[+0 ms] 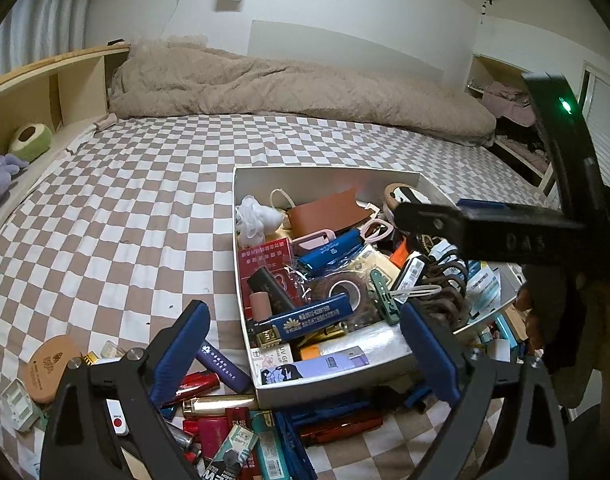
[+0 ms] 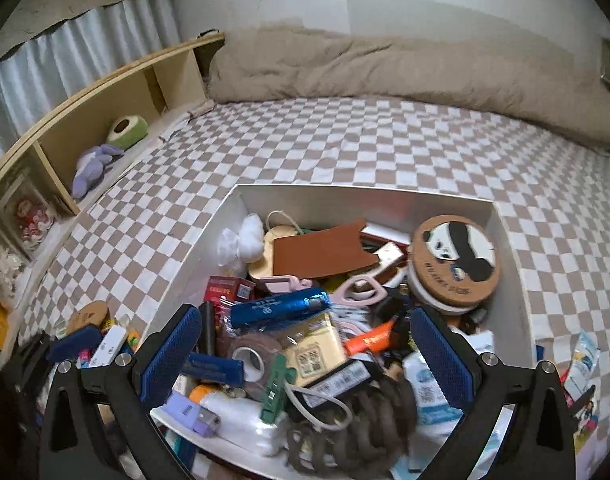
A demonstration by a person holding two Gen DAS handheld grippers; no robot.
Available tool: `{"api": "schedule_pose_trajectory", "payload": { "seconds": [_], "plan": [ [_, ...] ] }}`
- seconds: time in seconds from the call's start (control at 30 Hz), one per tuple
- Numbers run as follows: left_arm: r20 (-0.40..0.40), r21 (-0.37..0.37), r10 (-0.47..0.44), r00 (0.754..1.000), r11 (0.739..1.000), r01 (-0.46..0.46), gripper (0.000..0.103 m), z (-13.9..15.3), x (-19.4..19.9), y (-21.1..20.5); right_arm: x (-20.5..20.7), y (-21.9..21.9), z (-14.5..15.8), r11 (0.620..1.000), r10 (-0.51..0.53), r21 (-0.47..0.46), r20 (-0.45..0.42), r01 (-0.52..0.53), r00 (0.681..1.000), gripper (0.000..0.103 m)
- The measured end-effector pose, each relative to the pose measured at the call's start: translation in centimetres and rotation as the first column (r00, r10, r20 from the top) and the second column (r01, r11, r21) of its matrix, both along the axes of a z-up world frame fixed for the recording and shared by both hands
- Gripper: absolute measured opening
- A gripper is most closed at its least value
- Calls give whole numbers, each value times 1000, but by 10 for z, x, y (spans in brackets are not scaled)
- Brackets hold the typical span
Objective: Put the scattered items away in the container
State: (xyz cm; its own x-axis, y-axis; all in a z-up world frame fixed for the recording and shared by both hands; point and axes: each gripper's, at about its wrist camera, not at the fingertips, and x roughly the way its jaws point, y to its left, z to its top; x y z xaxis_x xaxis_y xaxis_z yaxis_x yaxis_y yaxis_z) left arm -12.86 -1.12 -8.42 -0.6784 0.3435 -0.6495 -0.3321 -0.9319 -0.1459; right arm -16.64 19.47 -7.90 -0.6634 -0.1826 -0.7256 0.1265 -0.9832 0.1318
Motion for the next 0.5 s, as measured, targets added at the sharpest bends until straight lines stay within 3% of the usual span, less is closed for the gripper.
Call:
{"api": "schedule_pose_trajectory", "payload": {
  "seconds": [0.07, 0.37, 0.5],
  "plan": [
    [-11, -9, 4, 1000, 1000, -4, 102, 2, 2, 2, 7, 3, 2, 1000, -7, 15, -23, 7, 1000, 103],
    [-37, -2, 18, 999, 1000, -18, 103, 16, 16, 3, 54, 19, 26, 998, -42, 32, -187, 49, 981, 103],
    [-51, -2, 24, 998, 1000, -24, 103, 24, 23, 5, 69, 27, 32, 998, -56, 19, -209, 61, 976, 103]
  ]
}}
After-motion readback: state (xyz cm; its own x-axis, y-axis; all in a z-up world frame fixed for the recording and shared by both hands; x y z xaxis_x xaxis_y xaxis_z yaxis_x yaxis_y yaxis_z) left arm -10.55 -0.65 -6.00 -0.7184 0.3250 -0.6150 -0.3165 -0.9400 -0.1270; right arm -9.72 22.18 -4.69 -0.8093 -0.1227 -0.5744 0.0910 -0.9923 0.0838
